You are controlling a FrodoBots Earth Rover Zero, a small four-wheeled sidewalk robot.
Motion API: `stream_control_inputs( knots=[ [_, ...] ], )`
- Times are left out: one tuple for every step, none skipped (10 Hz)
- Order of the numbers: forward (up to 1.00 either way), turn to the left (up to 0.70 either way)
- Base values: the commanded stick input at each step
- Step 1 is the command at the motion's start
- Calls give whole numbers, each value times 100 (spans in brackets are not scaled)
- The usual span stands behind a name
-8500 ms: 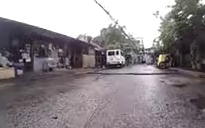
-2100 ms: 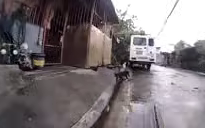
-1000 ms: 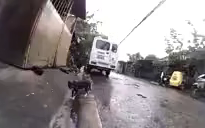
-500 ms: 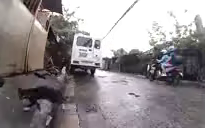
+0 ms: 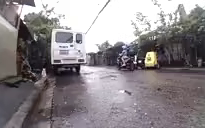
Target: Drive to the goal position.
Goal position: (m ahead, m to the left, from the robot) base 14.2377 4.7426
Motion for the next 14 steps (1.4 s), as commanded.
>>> stream_control_inputs(
  knots=[
    [100, 0],
    [100, 0],
    [100, 0],
    [100, 0],
    [100, 0],
    [100, 0],
    [100, 0],
    [100, 0],
    [100, 0],
    [100, -3],
    [100, -18],
    [100, 0],
    [100, -1],
    [100, -27]
  ],
)
